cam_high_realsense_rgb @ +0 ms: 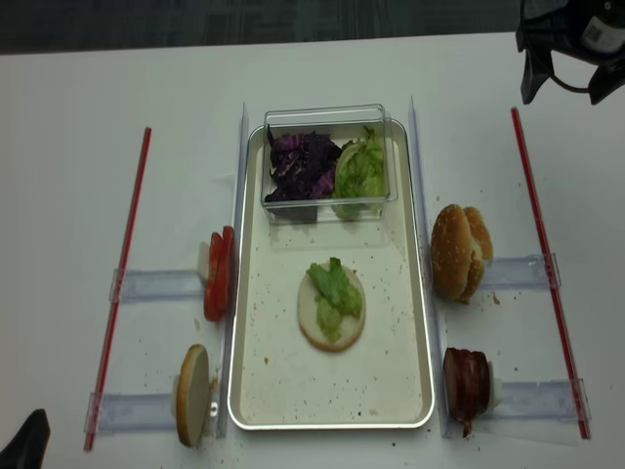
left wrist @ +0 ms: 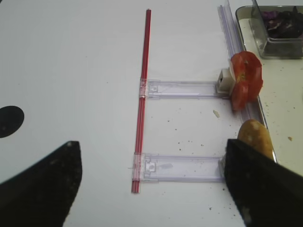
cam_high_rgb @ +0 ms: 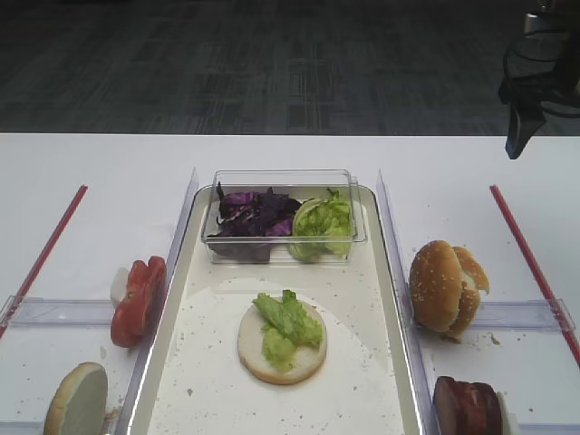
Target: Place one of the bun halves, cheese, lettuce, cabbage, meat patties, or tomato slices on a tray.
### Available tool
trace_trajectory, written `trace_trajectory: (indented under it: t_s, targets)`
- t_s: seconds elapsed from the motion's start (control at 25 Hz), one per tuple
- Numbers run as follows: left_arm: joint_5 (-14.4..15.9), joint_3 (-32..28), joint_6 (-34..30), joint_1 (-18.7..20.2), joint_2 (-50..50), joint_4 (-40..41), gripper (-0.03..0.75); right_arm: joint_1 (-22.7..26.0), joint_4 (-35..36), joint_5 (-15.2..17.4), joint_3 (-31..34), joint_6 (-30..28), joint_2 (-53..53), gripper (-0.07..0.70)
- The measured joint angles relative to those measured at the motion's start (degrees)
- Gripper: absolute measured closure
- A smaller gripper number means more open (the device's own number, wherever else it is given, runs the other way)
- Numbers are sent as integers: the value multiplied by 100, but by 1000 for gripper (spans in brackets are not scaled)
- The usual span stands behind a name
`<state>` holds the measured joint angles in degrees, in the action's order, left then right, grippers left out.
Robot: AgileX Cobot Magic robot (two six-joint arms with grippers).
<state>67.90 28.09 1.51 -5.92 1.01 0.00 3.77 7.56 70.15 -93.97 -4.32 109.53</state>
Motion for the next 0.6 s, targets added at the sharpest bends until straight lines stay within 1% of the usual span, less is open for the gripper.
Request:
trace_trajectory:
  t_s: [0.4,0.6]
  targets:
    - [0,0,0,0,0,0,150,0,56,4,39,-10,0,-17]
    - [0,0,0,0,0,0,150,0,197,-6,529,-46,-27,-17]
